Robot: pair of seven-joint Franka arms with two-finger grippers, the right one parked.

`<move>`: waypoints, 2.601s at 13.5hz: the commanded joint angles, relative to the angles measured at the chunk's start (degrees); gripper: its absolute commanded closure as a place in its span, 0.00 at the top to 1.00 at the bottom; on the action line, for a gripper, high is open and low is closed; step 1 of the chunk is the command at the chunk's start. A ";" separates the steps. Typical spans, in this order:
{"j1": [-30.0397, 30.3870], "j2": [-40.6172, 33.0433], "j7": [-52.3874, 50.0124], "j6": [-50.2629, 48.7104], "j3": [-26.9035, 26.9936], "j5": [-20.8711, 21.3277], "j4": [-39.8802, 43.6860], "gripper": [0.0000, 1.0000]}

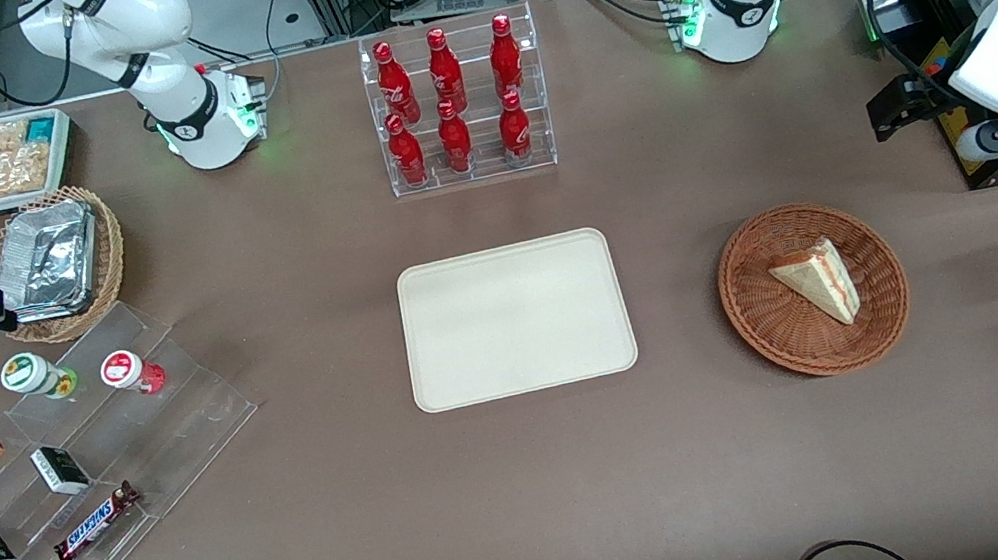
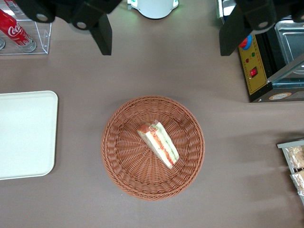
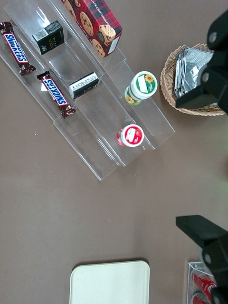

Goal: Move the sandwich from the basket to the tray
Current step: 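Move the left gripper over the sandwich in the wicker basket, then lower the left gripper and close it on the wrapped sandwich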

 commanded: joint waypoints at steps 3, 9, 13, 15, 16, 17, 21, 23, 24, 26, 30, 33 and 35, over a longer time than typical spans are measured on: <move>-0.29 0.73 0.72 -0.70 -0.13 0.40 0.69 1.00; -1.61 2.48 0.10 4.13 -0.57 0.76 -5.54 1.00; -1.26 2.75 -0.07 14.57 -0.49 0.93 -13.97 1.00; -0.91 2.84 -0.78 18.79 -0.22 0.93 -17.67 1.00; -0.90 2.75 -0.87 21.08 -0.14 1.02 -19.51 1.00; -0.82 2.75 -0.95 23.71 0.13 1.02 -21.53 1.00; -0.73 2.84 -3.85 35.76 1.18 1.02 -30.50 1.00; -0.73 3.71 -6.82 37.44 1.97 1.02 -31.48 1.00; -0.81 4.50 -13.11 37.45 2.06 1.11 -31.57 1.00; -0.90 5.21 -22.19 38.58 1.98 1.20 -31.66 1.00; -0.90 5.12 -35.12 48.14 2.06 1.20 -36.57 1.00; -0.82 5.21 -35.93 55.26 2.24 1.20 -40.17 1.00; -0.73 6.08 -35.93 56.69 2.33 1.20 -40.80 1.00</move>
